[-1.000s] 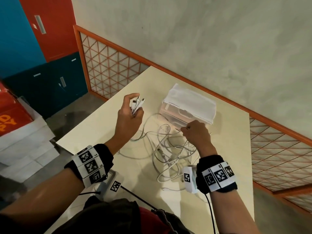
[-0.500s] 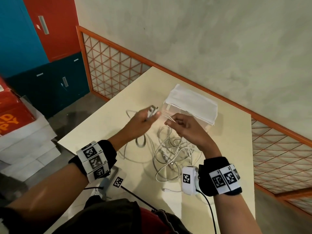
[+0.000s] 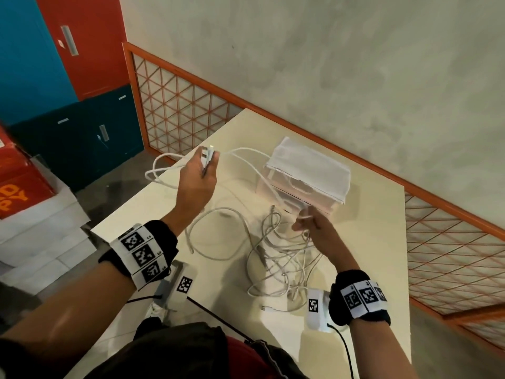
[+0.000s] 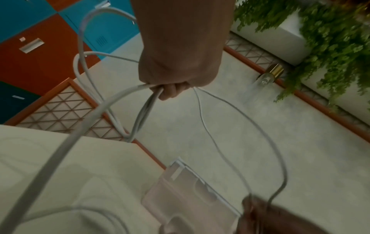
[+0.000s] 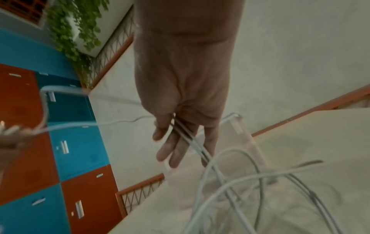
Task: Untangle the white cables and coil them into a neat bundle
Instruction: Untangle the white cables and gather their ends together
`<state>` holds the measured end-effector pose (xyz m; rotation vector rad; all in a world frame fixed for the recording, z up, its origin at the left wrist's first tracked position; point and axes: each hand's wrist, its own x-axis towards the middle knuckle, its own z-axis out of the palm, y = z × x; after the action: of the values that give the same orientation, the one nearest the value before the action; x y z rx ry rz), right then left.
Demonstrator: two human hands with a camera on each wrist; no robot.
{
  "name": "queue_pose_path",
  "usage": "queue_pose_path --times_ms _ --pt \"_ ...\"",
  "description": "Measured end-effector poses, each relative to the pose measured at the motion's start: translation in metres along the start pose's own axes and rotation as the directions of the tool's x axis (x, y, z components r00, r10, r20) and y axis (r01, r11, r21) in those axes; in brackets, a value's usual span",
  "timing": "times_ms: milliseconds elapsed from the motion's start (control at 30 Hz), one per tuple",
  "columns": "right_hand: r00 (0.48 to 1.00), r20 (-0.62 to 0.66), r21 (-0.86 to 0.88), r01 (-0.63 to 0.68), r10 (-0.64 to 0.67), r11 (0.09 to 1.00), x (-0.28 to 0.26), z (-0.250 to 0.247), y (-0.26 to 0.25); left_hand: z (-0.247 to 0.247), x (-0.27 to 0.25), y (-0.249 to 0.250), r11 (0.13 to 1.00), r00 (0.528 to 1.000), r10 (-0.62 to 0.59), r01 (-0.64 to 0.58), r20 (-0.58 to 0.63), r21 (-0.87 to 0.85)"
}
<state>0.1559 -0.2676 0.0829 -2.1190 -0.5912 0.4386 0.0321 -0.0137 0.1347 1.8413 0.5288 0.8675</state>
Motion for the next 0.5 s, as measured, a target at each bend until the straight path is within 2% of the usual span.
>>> queue_pose_path --times_ms 100,167,267,400,467,500 --pt "0.967 -0.230 0.134 0.143 -0.110 0.981 -0.003 -0.022 -0.036 0.004 -0.009 -0.012 0.990 0.995 -0.047 0.034 0.088 0.140" --pt "0.902 -0.374 0.148 0.289 -0.217 0.946 -0.007 -0.038 -0.060 0.007 -0.015 -0.019 0.980 0.989 -0.069 0.042 0.133 0.196" --pt "0.803 -0.520 0.082 0.388 -0.293 0.918 -0.015 -0.053 -0.090 0.009 -0.022 -0.025 0.973 0.980 -0.084 0.042 0.181 0.227" --pt "0.723 -0.572 -0.083 0.419 -0.388 0.904 -0.025 -0.064 -0.111 0.009 -0.027 -0.029 0.967 0.982 -0.070 0.023 0.175 0.254" --pt "0.723 -0.562 -0.141 0.395 -0.402 0.908 -0.027 -0.075 -0.110 0.003 -0.025 -0.030 0.970 0.987 -0.097 0.064 0.131 0.235" --pt "0.744 -0.541 -0.136 0.382 -0.392 0.914 -0.028 -0.080 -0.105 -0.001 -0.023 -0.031 0.968 0.987 -0.114 0.085 0.110 0.236"
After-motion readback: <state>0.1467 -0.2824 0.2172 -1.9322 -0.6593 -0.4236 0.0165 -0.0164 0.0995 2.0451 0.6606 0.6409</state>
